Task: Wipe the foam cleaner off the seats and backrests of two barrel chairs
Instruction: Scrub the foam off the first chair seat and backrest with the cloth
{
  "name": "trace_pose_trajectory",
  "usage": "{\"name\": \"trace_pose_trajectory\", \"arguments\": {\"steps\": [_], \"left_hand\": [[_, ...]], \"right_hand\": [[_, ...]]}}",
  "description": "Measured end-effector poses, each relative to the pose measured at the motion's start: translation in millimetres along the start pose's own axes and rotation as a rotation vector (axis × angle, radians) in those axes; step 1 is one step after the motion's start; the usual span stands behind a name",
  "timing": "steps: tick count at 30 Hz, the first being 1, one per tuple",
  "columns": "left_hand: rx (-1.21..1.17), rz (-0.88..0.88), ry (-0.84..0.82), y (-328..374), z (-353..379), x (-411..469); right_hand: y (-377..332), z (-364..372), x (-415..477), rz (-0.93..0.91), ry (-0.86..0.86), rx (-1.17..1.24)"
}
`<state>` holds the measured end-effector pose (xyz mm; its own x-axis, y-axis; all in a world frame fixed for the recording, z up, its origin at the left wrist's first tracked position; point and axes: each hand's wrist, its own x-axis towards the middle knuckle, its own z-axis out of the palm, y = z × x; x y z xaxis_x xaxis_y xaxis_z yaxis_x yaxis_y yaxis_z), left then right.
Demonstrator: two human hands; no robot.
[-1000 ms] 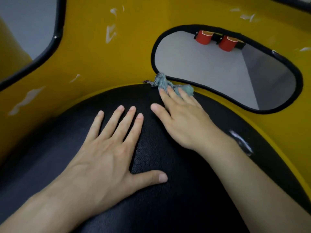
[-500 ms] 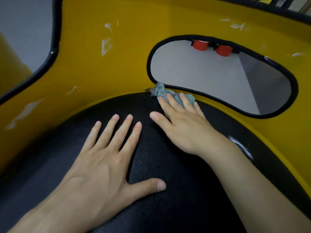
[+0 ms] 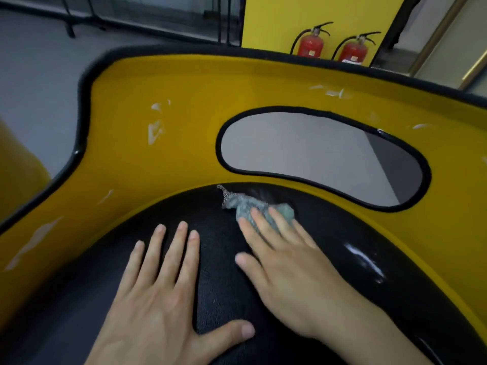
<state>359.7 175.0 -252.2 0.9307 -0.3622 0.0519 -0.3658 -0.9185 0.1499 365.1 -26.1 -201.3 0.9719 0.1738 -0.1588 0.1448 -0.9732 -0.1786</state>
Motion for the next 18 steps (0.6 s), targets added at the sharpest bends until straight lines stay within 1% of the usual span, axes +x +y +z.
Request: {"name": "trace_pose_trajectory", "arguments": {"steps": [1,4,7,9,12,14,15,18], "left_hand": [[0.009,0.001,0.005,-0.2,0.1,0.0],[0.029,0.010,0.008,0.2,-1.1,0.1],[0.028,0.012,-0.002,0.0,-1.7,-0.5],[0.011,0.007,0.009,1.1,-2.3,-1.9],[0.006,0.002,0.025,1.9,-3.5,-2.7],[0.023,0.014,0.026,1.7,-3.0,-2.4],[0.026,0.018,0.028,1.1,-3.2,-2.4],[0.039,0.026,0.028,0.6,-4.5,-3.4]], "right_hand": [[3.8,-2.7,16.7,0.016,-0.032,-0.011],[8.4,-4.8,44.5,0.057,-0.038,-0.032],[0.3,4.4,16.1,0.023,-0.022,-0.030],[-9.2,15.7,-15.1,-0.037,0.012,-0.050],[-18.6,14.4,-31.7,-0.012,0.001,-0.022],[-10.3,13.6,-15.5,-0.041,0.027,-0.013],[-3.5,10.7,-3.2,-0.021,0.001,0.001],[9.1,1.4,41.4,0.029,0.009,-0.018]]}}
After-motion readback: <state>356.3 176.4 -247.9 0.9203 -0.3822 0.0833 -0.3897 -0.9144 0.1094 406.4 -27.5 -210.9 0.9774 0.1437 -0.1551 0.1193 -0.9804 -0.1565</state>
